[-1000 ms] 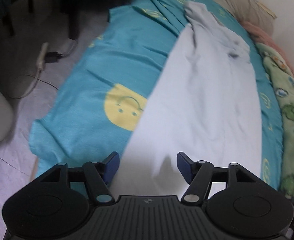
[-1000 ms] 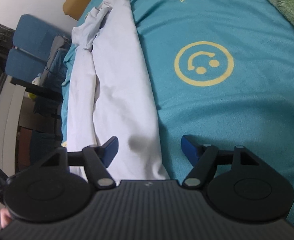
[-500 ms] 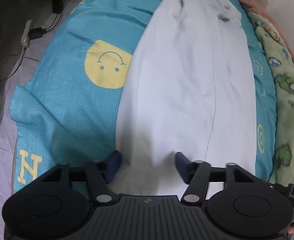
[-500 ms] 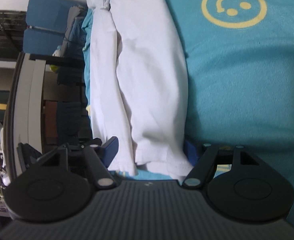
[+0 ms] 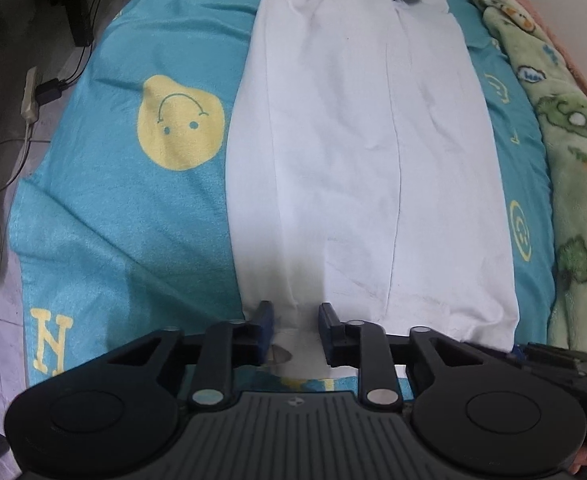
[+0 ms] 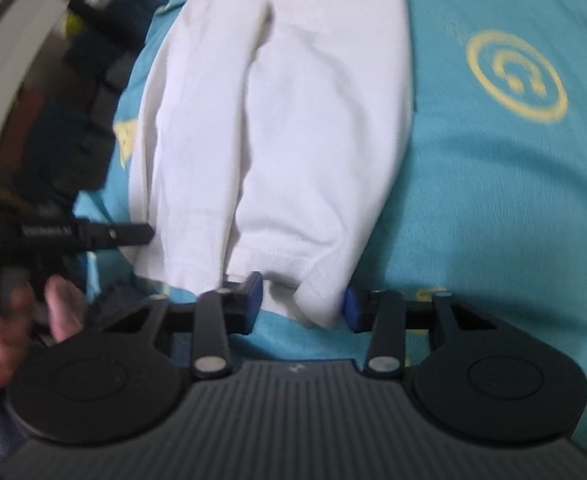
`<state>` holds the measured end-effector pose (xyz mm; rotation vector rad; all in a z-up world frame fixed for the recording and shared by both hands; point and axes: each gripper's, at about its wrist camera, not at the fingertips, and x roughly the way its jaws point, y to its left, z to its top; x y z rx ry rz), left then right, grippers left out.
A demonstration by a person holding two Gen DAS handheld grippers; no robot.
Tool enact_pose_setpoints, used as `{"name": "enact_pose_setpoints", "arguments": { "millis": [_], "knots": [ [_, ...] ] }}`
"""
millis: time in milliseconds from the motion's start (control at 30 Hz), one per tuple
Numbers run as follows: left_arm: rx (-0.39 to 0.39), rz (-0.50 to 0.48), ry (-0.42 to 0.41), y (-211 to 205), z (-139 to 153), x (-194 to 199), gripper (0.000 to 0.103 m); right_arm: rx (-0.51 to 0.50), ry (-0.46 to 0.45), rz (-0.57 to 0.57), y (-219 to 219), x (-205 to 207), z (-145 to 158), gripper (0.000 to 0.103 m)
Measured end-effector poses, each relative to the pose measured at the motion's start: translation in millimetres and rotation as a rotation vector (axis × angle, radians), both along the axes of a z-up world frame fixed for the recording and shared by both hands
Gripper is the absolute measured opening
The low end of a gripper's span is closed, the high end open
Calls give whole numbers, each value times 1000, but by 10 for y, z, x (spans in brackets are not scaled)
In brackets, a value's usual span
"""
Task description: Fold clothes
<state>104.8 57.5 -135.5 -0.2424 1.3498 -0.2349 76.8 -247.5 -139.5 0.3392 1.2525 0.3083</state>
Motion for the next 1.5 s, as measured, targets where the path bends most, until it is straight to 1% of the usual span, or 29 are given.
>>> {"name": "enact_pose_setpoints", "arguments": {
  "millis": [33, 133, 267, 333, 433, 633, 733, 833, 900, 1000, 1067, 1133, 1233, 1267, 1367, 1433, 1500],
  "knots": [
    [-2, 7, -2, 9, 7, -18, 3, 0, -7, -5, -15, 10, 15, 12],
    [-85, 59, -53, 82, 221, -53, 2, 31, -40, -50, -105, 30, 125, 9],
    [-197, 129, -120, 181, 512, -100, 2, 93, -127, -142, -246, 45, 464, 9],
    [-265, 160, -170, 214, 790, -41, 1, 131, -171, -188, -316, 60, 702, 9],
    [-344, 195, -287, 312, 1326, -80, 1, 173, -248, -231, -381, 69, 1136, 9],
    [-488, 278, -478, 503, 2406, -135, 1, 214, -413, -276, -590, 2, 2067, 8],
    [-540, 295, -541, 593, 2805, -261, 1, 213, -495, -283, -666, -22, 2460, 8],
    [-564, 280, -569, 663, 2977, -487, 1, 222, -554, -287, -773, -182, 2662, 8],
    [-560, 260, -562, 687, 2978, -695, 1, 233, -563, -281, -827, -354, 2648, 8],
    [-553, 245, -547, 755, 2802, -1033, 1, 252, -554, -268, -925, -665, 2486, 8],
    [-549, 245, -531, 802, 2615, -1171, 1, 263, -533, -263, -980, -853, 2324, 8],
    [-555, 247, -505, 834, 2437, -1191, 1, 280, -508, -263, -1015, -949, 2144, 8],
    [-525, 244, -491, 772, 2239, -996, 1, 290, -471, -275, -1012, -843, 1921, 8],
    [-504, 246, -493, 753, 2180, -894, 1, 284, -463, -282, -1007, -740, 1862, 8],
    [-419, 259, -513, 608, 2072, -478, 1, 256, -443, -307, -993, -342, 1706, 8],
    [-342, 254, -540, 460, 1996, -94, 1, 234, -432, -324, -979, -52, 1602, 8],
    [-294, 256, -552, 340, 1893, 287, 1, 205, -429, -337, -960, 293, 1489, 8]
  ]
}}
